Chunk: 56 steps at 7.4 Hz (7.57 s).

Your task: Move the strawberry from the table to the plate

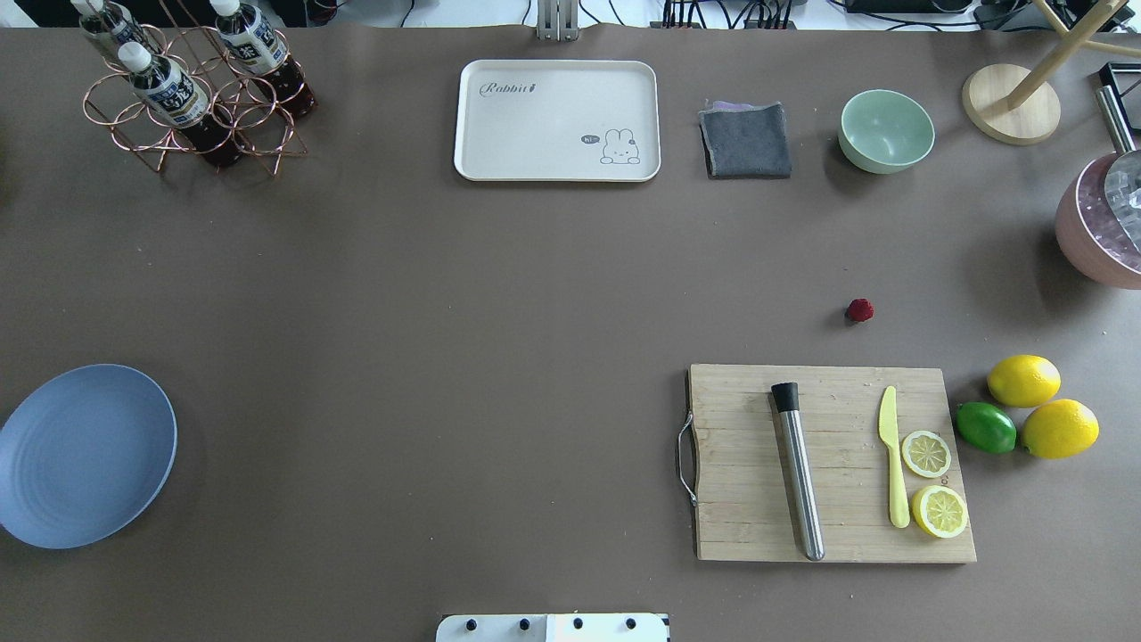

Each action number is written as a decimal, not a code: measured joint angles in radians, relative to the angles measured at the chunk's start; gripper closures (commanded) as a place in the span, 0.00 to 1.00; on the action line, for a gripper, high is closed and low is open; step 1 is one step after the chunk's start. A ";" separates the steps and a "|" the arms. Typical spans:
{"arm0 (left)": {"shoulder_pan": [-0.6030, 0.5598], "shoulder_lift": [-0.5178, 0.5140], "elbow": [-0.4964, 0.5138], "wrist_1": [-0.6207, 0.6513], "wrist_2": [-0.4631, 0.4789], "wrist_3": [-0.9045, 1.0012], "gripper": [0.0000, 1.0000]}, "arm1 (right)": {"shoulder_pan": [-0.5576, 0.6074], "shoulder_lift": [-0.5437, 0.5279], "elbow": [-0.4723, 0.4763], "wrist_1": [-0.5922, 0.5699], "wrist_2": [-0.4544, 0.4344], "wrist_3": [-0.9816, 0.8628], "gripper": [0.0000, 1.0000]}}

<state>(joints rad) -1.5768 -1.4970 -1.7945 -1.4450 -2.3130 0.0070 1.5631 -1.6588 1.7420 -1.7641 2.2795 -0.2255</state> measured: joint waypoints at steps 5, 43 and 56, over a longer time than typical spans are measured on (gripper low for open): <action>0.000 0.000 -0.005 0.000 0.000 0.000 0.02 | 0.000 0.002 0.000 0.000 0.000 0.000 0.00; 0.586 0.148 0.247 -0.994 -0.051 -0.762 1.00 | -0.198 0.066 0.055 0.153 0.190 0.336 0.00; 0.799 -0.404 0.118 -0.821 0.042 -1.495 1.00 | -0.647 0.390 -0.196 0.498 -0.087 0.880 0.11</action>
<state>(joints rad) -0.7774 -1.9010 -1.6765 -2.2660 -2.2709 -1.4881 0.9164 -1.2693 1.5462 -1.2659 2.1926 0.6540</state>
